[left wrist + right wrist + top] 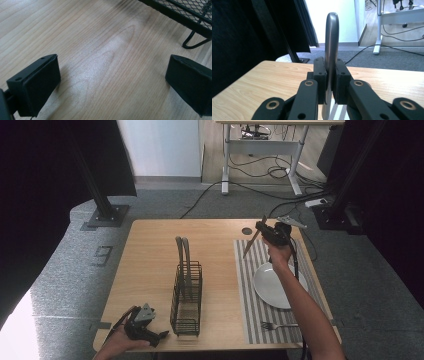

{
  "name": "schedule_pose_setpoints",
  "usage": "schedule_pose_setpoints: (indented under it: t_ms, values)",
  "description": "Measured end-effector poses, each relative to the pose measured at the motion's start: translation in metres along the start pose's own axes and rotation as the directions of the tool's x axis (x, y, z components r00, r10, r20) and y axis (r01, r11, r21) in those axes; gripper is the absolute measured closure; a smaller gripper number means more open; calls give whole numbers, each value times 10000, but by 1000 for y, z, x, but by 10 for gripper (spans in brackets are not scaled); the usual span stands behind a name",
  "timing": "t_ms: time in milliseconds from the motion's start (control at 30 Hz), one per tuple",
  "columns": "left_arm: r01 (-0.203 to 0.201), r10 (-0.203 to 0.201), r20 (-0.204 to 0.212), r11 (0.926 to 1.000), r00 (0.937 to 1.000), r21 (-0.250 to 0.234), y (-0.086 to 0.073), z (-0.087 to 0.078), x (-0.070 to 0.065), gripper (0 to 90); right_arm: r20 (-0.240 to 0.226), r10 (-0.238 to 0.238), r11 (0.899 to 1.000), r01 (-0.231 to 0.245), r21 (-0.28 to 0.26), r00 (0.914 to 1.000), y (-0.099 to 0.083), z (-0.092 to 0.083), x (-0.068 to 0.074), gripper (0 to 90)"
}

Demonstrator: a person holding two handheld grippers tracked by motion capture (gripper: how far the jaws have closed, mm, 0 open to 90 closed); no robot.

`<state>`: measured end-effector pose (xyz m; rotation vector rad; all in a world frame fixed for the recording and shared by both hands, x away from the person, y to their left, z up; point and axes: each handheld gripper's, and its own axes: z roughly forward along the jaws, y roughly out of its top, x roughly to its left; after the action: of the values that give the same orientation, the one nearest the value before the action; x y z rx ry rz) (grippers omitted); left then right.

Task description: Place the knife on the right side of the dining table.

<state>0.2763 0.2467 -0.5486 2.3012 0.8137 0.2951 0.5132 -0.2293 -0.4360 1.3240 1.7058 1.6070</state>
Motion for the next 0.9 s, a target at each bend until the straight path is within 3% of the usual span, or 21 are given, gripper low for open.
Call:
schedule_pose_setpoints:
  t_ms: [400,900]
  values:
    - [0,0,-1,10000,10000,-1,0,0,0,0,89,197,9998,-196,-40,9998,-5,6,-5,826]
    - [-1,1,-3,10000,10000,1,0,0,0,0,737,802,9968,-804,-9,9940,-10,-5,-37,798]
